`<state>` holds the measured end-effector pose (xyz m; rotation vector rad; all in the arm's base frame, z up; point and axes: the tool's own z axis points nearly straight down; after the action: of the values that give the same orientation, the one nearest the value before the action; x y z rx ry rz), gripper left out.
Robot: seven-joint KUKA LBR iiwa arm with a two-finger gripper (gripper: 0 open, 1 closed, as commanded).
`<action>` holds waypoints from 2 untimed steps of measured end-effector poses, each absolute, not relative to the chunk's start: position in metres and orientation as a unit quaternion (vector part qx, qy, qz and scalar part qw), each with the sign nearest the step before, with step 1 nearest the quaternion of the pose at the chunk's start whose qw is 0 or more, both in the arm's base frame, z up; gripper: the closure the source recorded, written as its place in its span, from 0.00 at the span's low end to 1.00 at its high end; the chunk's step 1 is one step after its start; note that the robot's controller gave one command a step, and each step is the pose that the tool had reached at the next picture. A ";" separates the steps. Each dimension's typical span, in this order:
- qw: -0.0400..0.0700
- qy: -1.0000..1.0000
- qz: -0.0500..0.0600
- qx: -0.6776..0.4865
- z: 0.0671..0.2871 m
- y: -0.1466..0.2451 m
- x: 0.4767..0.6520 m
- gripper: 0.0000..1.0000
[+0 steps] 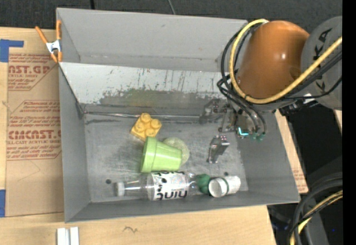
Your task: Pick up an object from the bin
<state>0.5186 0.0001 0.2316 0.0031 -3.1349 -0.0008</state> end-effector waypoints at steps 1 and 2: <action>-0.001 -1.000 0.000 0.001 0.236 0.000 0.520 0.00; -0.003 -1.000 -0.001 -0.008 0.162 0.032 0.514 0.00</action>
Offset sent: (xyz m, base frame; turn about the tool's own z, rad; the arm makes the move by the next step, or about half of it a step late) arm -0.0141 0.0709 -0.1616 0.0370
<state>0.5139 0.0321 0.1623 -0.0250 -3.1471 -0.0023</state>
